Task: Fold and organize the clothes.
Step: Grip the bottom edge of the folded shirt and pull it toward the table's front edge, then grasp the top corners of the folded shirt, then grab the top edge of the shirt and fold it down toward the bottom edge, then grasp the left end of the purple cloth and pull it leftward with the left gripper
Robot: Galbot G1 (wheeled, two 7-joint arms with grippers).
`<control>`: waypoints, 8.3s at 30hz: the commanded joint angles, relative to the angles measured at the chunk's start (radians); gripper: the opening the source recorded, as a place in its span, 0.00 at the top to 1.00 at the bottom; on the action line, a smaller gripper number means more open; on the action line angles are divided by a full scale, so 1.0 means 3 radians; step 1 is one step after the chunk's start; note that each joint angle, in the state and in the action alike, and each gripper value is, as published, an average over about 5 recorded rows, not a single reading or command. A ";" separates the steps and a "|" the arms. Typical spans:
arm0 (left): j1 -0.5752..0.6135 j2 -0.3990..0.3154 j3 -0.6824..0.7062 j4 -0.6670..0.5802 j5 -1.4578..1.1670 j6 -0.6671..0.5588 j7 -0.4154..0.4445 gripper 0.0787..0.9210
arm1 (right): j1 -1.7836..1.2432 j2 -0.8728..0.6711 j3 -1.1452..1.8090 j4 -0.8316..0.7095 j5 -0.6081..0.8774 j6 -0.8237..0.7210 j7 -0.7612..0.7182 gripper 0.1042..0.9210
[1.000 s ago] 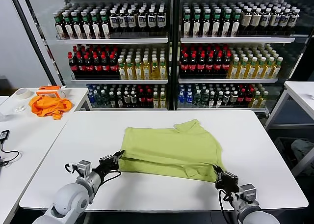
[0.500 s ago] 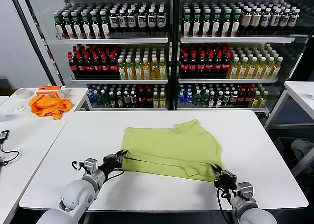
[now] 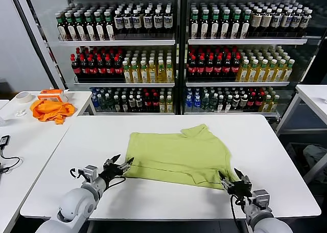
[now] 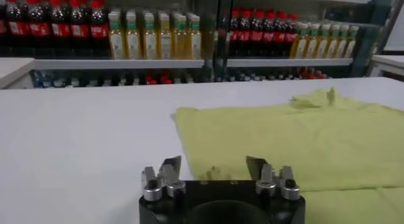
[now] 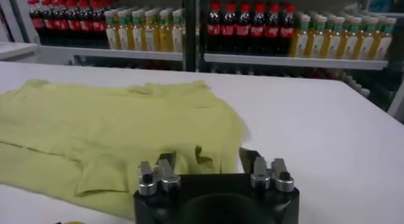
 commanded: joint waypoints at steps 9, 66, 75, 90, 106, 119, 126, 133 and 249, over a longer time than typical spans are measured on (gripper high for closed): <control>0.0189 -0.0076 0.0087 -0.0152 0.0247 0.0307 -0.0363 0.12 | -0.0056 0.0003 -0.0012 -0.0096 0.0084 -0.0073 0.0065 0.22; 0.1420 0.0342 -0.0921 -0.1399 0.0367 0.0382 -0.0176 0.65 | -0.1154 -0.0091 0.0487 0.0871 -0.0274 0.0523 -0.0207 0.53; 0.0559 0.0418 -0.0524 -0.0817 0.0339 0.0100 -0.0149 0.34 | 0.0340 -0.0245 0.0062 0.0464 0.0171 0.0013 0.0106 0.22; -0.0769 0.0298 0.0348 0.0497 0.0125 0.0072 -0.0099 0.12 | 0.2330 0.0207 -0.1271 -0.1169 0.0260 -0.0174 0.0561 0.12; -0.1216 0.0205 0.0567 0.1161 0.0084 0.0099 -0.0040 0.12 | 0.2661 0.0798 -0.1425 -0.2194 0.0208 -0.0192 0.0615 0.12; -0.1060 0.0186 0.0521 0.1098 -0.0181 0.0015 0.0116 0.12 | 0.2731 0.0948 -0.1371 -0.2347 0.0252 -0.0213 0.0678 0.12; -0.1057 0.0169 0.0545 0.1170 -0.0061 -0.0069 0.0101 0.12 | 0.2778 0.1014 -0.1352 -0.2429 0.0249 -0.0249 0.0688 0.12; -0.1005 0.0162 0.0552 0.1166 -0.0057 -0.0147 0.0104 0.12 | 0.2775 0.1033 -0.1358 -0.2452 0.0271 -0.0317 0.0696 0.12; 0.0514 0.0166 0.0404 -0.0461 -0.0362 -0.0247 -0.1656 0.19 | -0.0154 0.0333 -0.0426 0.0615 -0.0619 -0.0057 0.0525 0.12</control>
